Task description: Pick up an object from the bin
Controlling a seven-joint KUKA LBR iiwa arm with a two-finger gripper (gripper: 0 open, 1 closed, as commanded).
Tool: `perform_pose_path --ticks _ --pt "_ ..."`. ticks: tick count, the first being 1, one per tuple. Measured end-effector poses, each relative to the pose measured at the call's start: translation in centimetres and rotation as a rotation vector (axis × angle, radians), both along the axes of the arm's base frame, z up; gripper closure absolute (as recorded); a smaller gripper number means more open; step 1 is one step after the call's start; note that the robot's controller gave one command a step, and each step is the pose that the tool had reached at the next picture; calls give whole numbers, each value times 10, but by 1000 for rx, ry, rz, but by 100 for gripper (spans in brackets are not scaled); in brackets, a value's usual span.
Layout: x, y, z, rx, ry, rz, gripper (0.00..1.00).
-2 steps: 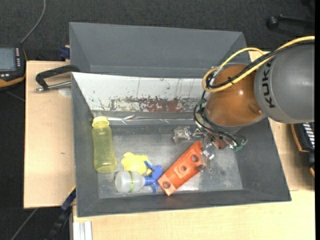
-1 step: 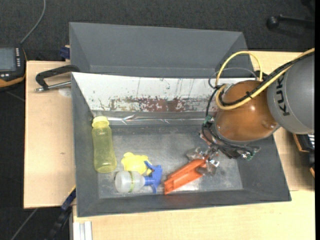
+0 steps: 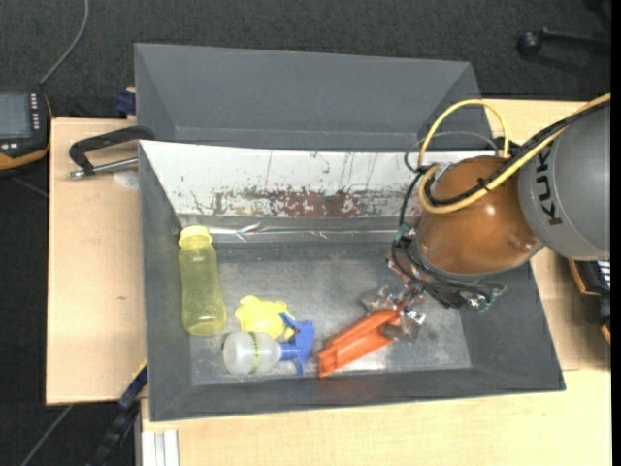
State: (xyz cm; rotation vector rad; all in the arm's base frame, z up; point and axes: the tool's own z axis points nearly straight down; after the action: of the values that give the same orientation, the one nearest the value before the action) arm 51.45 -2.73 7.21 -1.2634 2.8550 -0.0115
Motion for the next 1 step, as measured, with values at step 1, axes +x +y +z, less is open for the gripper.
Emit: perform_pose_path --ticks 1 --pt "0 0 0 0 0 0 100"
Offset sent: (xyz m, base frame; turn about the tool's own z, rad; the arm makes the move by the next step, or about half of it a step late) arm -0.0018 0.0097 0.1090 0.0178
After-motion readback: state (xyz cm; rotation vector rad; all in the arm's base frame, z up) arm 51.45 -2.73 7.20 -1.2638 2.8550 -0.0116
